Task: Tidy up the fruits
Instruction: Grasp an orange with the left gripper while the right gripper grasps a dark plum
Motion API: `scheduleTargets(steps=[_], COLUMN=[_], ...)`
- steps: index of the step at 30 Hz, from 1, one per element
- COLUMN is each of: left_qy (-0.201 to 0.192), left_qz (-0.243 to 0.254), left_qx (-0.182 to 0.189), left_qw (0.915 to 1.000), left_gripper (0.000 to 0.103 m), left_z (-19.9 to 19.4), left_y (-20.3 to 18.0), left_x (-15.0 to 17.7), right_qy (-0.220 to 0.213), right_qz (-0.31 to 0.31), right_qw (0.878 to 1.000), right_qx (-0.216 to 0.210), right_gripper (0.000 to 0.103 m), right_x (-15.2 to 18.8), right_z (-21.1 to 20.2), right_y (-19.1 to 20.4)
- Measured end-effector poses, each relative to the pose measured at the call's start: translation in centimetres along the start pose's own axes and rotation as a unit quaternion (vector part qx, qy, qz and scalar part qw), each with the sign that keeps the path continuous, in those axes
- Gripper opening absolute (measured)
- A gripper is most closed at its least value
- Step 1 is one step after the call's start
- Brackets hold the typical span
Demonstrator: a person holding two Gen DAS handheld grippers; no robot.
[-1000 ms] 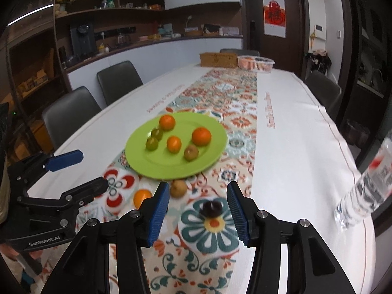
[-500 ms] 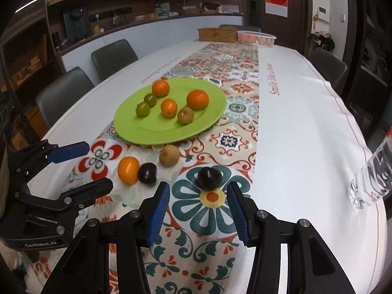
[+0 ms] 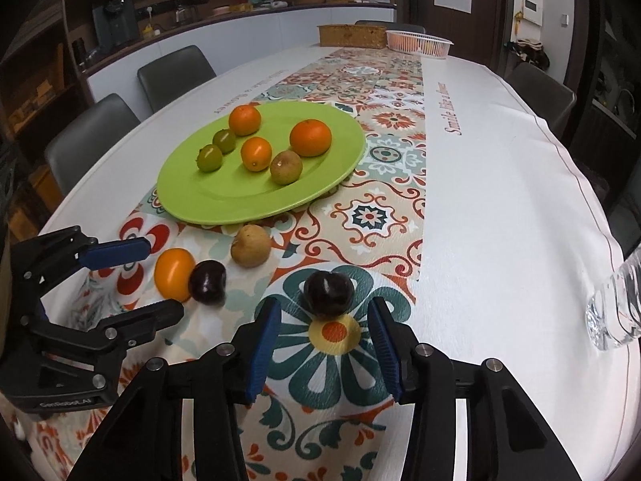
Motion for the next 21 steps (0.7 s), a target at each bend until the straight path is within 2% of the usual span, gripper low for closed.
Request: scheduleTargets(steps=[2, 5, 7, 12, 15, 21], left_qy=[0.002, -0.002, -0.005, -0.010, -0.013, -0.015], left_qz=[-0.005, -0.015, -0.019, -0.037, -0.043, -0.048], left_qx=[0.001, 0.008, 0.013, 0.029, 0.031, 0.026], left_qw=[1.0000, 0.9999, 0.9997, 0.9988, 0.9985, 0.9984], left_gripper=[0.049, 0.048, 0.045, 0.039, 0.034, 0.033], left_z=[0.2, 0.3, 0.4, 0.6, 0.5, 0.2], left_y=[0.2, 0.3, 0.3, 0.1, 0.0, 0.0], left_x=[-0.1, -0.3, -0.5, -0.7, -0.8, -0.7], right_qy=[0.003, 0.007, 0.010, 0.018, 0.017, 0.014], right_qz=[0.001, 0.005, 0.008, 0.014, 0.012, 0.016], right_qw=[1.000, 1.000, 1.000, 1.000, 1.000, 1.000], right_qx=[0.000, -0.001, -0.003, -0.012, -0.010, -0.015], right_gripper=[0.042, 0.041, 0.035, 0.030, 0.030, 0.029], right_x=[-0.1, -0.2, -0.3, -0.5, -0.5, -0.4], right_z=[0.3, 0.8, 1.0, 1.5, 1.5, 0.8], right_y=[-0.1, -0.2, -0.3, -0.2, 0.0, 0.0])
Point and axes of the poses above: each gripper's, at about its wrist camera, not at the fingertips, and z roughly the way its jaws point, y to its left, x to its underside, the point moved 9 cm from there along z, roughly the way its jaws point, and after that the axes turned 11 degrees about x, right-handed, at the moved point
